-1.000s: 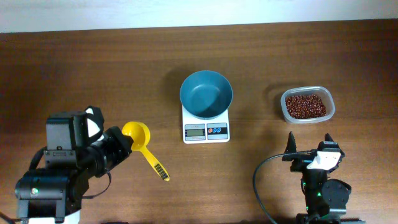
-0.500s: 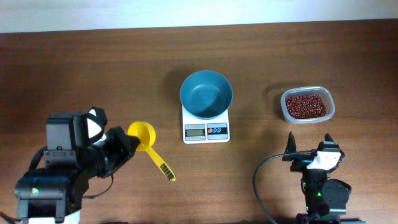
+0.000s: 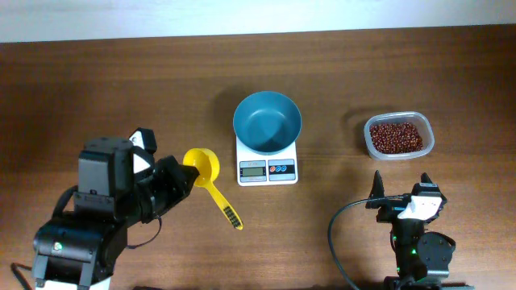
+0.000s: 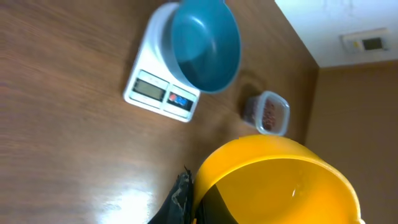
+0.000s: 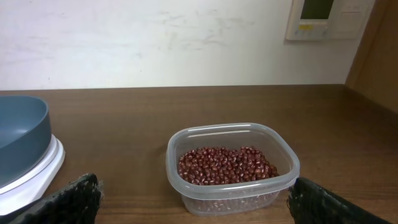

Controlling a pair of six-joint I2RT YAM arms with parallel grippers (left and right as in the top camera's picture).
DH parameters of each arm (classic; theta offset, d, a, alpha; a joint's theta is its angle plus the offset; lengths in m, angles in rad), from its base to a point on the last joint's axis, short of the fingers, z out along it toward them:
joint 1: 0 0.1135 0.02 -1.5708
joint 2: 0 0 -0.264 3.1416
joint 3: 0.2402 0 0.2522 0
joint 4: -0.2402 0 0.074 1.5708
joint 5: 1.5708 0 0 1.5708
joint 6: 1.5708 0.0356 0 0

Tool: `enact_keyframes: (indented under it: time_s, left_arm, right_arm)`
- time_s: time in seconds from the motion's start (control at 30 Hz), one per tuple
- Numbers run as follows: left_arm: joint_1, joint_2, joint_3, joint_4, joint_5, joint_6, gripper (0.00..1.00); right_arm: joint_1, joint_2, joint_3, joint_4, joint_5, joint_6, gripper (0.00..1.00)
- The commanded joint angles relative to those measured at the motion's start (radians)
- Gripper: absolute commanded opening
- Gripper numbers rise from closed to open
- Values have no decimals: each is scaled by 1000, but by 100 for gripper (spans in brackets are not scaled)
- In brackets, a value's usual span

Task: Scoop item into bowl and weigh 50g on scale
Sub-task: 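Grasp the yellow scoop rim with left gripper and lift it, then carry scoop toward scale while right gripper reaches toward it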

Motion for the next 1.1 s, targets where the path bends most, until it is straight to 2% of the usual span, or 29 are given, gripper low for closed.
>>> enact_keyframes:
  time_s: [0.0,0.17,0.27,0.33,0.4,0.53,0.6,0.7,0.8,0.9,1.07]
  left_arm:
    - [-9,-2,10,0,-164,-16,0]
    - [-9,-2,10,0,-269,-14,0]
    - [-9,0,10,0,-279,-15,0]
    - [-9,0,10,0,-278,-15,0]
    - [-9,0,10,1,-275,-16,0]
    - [-9,0,10,0,-241,-16,0]
    - [-9,0,10,0,-242,-16,0]
    - [-9,12,10,0,-242,-18,0]
    - [-9,48,10,-30,-242,-99,0]
    - [-9,105,10,-73,-229,-166,0]
    - [-9,181,10,-80,-151,-167,0]
  right_arm:
    - [8,-3,-8,-3,8,4,99]
    - [8,-3,-8,-2,9,4,99]
    - [8,-3,-8,0,-29,37,99]
    - [8,-3,-8,3,-72,141,99]
    - [8,-3,-8,9,-152,317,99]
    - [8,-3,-8,29,-444,594,98]
    - [8,-3,-8,29,-653,688,99]
    - [8,-3,-8,25,-867,754,99]
    - [8,-3,-8,26,-1020,859,99]
    - [8,-3,-8,37,-1048,991,99]
    - [6,-3,-8,108,-995,1014,99]
